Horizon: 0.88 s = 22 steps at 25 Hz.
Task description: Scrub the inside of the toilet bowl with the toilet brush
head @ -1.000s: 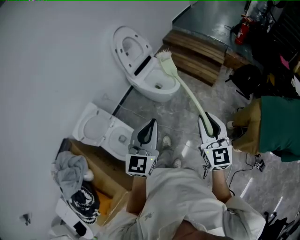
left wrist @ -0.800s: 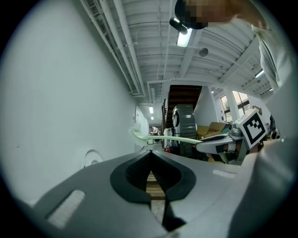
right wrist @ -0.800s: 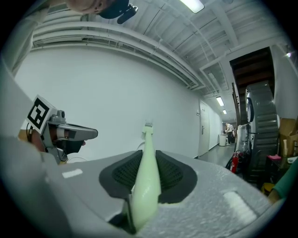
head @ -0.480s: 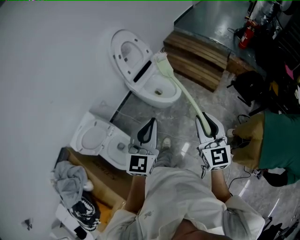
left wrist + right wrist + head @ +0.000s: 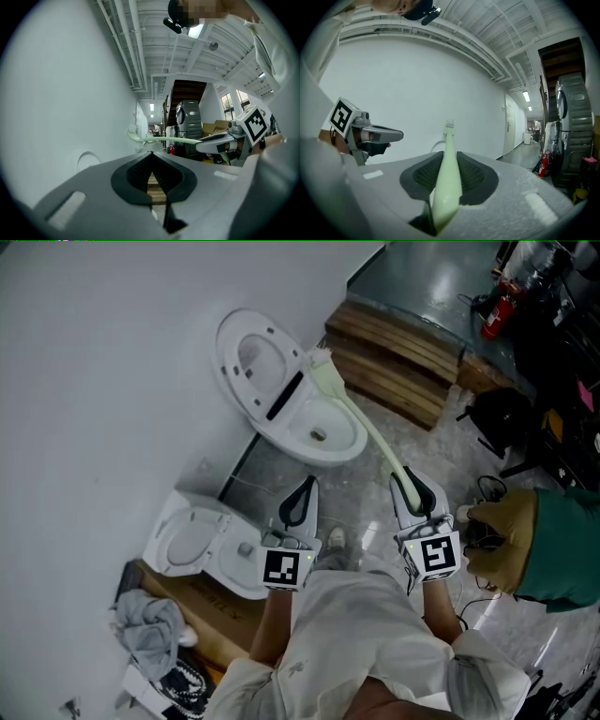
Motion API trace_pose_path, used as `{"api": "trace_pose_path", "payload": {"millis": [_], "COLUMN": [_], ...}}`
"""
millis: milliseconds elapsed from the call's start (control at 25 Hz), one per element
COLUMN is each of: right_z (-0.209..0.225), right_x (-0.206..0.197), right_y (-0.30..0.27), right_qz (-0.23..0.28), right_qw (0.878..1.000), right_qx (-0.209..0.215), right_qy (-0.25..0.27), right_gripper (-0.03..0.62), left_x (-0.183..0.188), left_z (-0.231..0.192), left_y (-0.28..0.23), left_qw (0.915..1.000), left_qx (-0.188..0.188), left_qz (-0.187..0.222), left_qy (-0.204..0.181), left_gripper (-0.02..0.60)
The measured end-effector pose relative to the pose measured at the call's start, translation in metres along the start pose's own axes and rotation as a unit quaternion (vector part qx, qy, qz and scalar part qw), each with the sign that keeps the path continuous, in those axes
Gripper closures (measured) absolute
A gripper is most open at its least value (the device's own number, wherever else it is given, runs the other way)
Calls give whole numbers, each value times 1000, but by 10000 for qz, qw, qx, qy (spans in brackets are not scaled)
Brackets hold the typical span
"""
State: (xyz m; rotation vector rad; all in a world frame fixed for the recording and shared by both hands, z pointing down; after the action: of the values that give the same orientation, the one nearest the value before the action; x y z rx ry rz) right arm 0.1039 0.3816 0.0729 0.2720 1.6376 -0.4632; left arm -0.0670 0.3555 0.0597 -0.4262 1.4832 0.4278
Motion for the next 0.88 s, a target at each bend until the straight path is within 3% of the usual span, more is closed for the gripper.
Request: {"api": "trace_pose_path", "payload": {"millis": [400,880], "right_z": [22,76], "right_x": [-5,-41], "right_y": [-77,-141], "right_qz": [-92,-432], "right_qw": [9999,9981], "right_qx": [42,355], "right_qy": [-80,-256], "right_gripper": [505,505], "left_x": [-16,-53], "left_z": [-37,-48], "left_y": [-73,-158], "left_qw": [9994,9995], "left_qx": [-107,-65], "left_qz": [-87,-153], "left_qy": [318,282], "left_gripper": [564,563]}}
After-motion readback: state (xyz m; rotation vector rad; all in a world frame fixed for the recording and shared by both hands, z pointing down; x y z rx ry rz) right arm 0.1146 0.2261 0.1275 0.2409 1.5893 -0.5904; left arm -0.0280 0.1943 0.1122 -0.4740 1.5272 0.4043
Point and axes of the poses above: the fingertips, and each gripper's own axes: y backward along the fingers, z to its right, x out of its top, the point moved 2 cm from there along y, backward along the fingers, and after that the axes turned 8 degrees about x, right-handed, at the moved point
